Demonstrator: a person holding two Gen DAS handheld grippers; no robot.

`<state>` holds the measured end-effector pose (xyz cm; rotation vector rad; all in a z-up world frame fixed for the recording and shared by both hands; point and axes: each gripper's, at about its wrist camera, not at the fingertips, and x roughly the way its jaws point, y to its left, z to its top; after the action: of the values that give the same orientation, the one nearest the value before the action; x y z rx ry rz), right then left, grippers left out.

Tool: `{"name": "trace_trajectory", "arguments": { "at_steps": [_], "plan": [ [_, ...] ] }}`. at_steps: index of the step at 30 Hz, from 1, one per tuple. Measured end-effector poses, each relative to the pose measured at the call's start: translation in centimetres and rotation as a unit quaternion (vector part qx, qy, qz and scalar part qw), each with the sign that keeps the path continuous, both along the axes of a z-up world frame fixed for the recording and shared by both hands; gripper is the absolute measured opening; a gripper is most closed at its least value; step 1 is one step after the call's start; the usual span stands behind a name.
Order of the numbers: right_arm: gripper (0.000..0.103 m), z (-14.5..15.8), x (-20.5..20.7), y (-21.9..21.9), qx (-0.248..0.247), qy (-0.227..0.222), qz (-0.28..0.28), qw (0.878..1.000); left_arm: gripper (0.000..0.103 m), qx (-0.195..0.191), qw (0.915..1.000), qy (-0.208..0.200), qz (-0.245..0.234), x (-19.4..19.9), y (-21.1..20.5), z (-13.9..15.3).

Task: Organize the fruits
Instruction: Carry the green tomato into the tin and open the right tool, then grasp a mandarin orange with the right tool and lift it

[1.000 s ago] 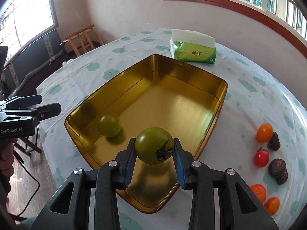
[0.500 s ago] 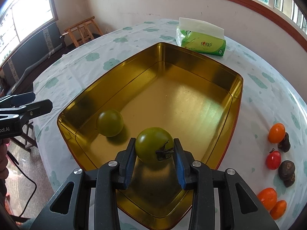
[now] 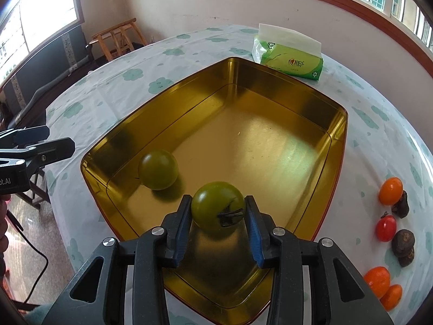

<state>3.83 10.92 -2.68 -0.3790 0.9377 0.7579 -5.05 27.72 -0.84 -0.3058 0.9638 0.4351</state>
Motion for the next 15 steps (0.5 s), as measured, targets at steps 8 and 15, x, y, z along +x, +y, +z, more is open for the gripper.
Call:
{"name": "trace_trajectory", "arguments": {
  "at_steps": [8,15],
  "plan": [
    [0.049,2.3,-0.4,-2.0,0.05,-0.012,-0.011,0.999,0.089,0.002,0.9998,-0.014,-0.015,0.1,-1.2,0.8],
    [0.049,5.0,-0.5,-8.1,0.087,-0.04,-0.065,0.993,0.089,0.002,0.998,-0.026,-0.058,1.1,-4.4,1.6]
  ]
}}
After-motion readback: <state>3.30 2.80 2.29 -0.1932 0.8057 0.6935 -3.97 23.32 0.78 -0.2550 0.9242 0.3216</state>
